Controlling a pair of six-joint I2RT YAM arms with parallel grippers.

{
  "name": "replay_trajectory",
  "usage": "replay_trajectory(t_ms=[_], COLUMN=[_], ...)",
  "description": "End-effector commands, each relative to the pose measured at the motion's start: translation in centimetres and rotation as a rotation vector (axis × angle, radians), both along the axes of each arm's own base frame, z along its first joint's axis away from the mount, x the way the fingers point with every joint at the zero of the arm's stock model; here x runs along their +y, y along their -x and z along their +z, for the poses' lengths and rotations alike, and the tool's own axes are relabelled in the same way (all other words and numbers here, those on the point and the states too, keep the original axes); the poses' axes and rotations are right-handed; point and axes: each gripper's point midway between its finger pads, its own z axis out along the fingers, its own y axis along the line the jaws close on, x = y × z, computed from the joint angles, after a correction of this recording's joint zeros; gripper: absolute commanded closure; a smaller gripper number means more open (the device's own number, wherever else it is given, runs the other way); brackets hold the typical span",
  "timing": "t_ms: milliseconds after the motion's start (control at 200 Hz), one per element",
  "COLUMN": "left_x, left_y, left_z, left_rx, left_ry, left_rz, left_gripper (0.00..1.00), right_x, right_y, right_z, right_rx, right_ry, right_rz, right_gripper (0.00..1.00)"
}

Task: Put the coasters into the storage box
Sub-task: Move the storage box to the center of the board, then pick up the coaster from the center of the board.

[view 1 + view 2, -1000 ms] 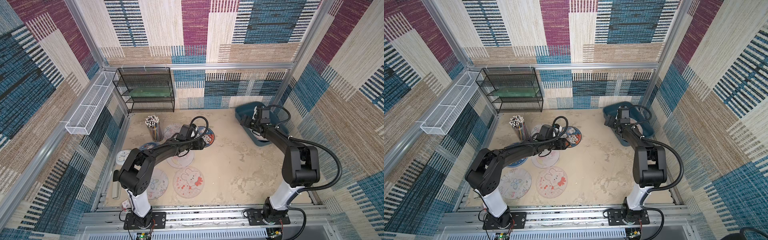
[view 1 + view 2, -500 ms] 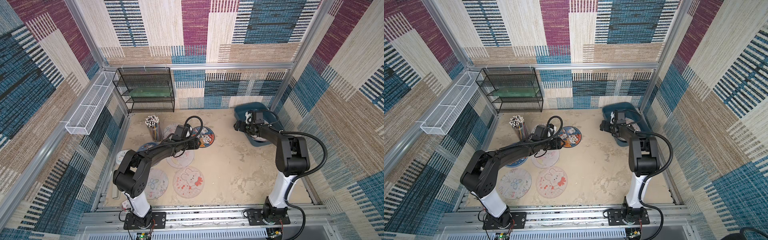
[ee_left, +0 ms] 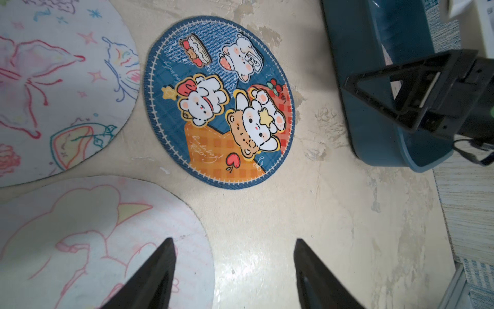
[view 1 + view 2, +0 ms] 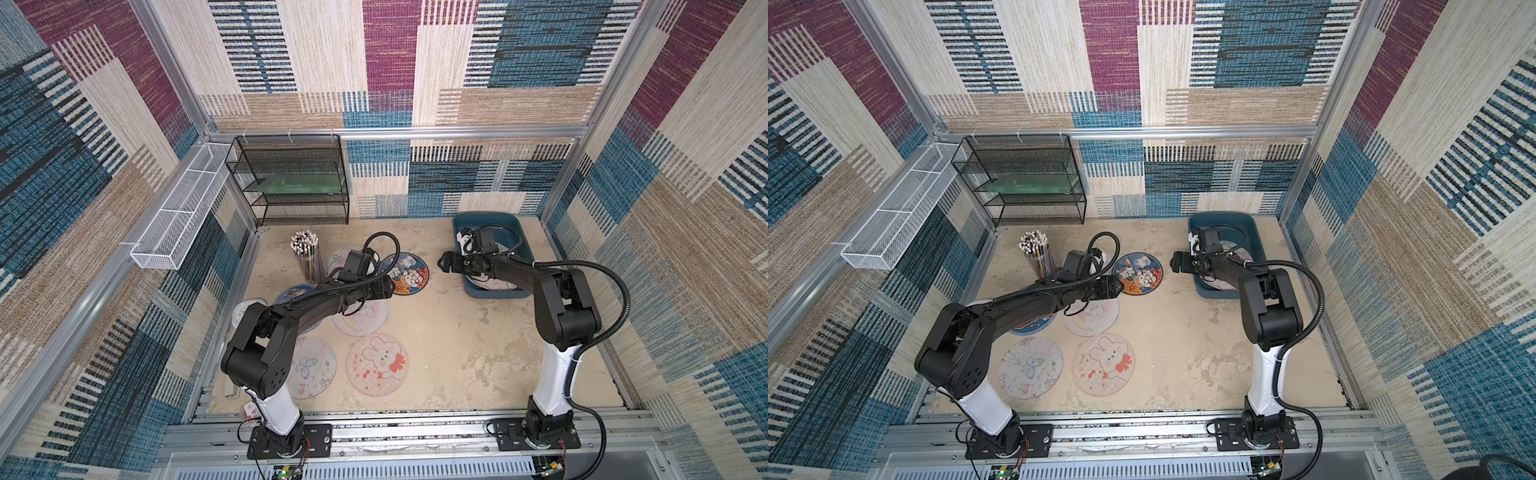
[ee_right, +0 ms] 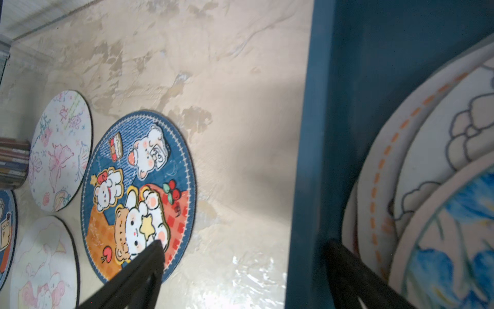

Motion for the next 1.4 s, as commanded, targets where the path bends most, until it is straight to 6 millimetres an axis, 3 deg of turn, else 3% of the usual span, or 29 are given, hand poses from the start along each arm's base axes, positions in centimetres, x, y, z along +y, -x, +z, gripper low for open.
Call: replay_trajectory(t_ms=[0,95,215,310,416,541,621,781,1122,1392], left_x=[0.2,0.4,0.6,0.8,0.6,0.1,0.0,0.0,-0.6,-0.7], left_y=[-0.1,-0.3,-0.7,-1.4,-2.1,-3.0,-3.5,-4.3,-5.9,-6.3], left_z=[0.1,0.0,-0.2,-0.6,-1.1,-1.7,-2.0,-2.6,-4.7,-5.3], left_rx=[-0.007,-0.005,-0.001,0.009,0.028,0.044,0.049,0.06,0.104,0.118], left_ry=[-0.005,-0.01,-0.021,-0.032,-0.03,-0.018,-0.018,-0.033,-0.039,-0.049], left_rz=[-0.004,-0.003,0.005,0.014,0.018,0.015,0.016,0.02,0.04,0.038], left_gripper=[0.31,0.31,0.31,0.31,0.31,0.31,0.31,0.31,0.31,0.31], right_x=[1.0,-0.1,-0.7,1.3,4.7,8.1,8.9,8.9,8.1,8.0], right_y=[0.2,-0.2,-0.6,-0.3,0.6,1.2,1.1,0.9,0.4,1.2], right_z=[0.6,2.0,5.9,8.7,9.8,8.1,6.4,3.3,-0.1,-2.8], right_rx=[-0.014,-0.048,-0.138,-0.193,-0.203,-0.131,-0.085,-0.011,0.071,0.141], right_ry=[-0.004,0.021,0.065,0.068,0.036,-0.053,-0.078,-0.049,0.035,0.053], right_rz=[-0.009,-0.086,-0.155,-0.123,-0.05,0.018,0.017,-0.006,-0.056,-0.058], right_gripper=[0.05,0.05,0.05,0.05,0.05,0.05,0.05,0.05,0.05,0.05])
